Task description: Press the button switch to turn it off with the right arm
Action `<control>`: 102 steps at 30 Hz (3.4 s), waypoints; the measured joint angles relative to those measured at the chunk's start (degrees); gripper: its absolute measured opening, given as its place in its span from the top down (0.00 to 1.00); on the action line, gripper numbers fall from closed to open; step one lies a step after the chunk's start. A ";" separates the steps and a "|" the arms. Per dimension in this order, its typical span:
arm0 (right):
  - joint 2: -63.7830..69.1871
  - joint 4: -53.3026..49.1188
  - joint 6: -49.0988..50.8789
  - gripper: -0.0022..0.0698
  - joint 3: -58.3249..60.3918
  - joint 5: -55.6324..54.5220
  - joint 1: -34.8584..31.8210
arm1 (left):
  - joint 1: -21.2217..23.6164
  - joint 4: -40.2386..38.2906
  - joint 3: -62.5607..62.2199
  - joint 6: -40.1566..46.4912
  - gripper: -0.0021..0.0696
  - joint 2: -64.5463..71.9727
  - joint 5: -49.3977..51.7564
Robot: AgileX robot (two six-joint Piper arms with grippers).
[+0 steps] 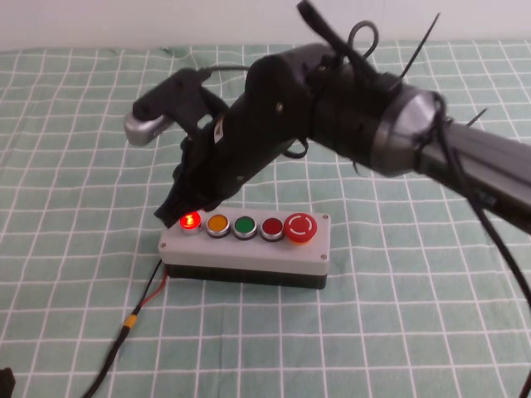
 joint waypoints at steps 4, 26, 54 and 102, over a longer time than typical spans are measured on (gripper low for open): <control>3.28 -0.67 0.00 0.99 -0.09 -0.53 0.00 | 0.00 0.00 0.00 0.00 0.98 0.00 0.00; 1.63 -7.36 2.94 0.99 -12.91 2.37 0.12 | 0.00 0.00 0.00 0.00 0.98 0.00 0.00; -66.11 -27.12 20.55 0.99 29.95 9.60 0.12 | 0.00 0.00 0.00 0.00 0.98 0.00 0.00; -105.80 -28.19 26.94 0.99 60.19 5.45 -31.71 | 0.00 0.00 0.00 0.00 0.98 0.00 0.00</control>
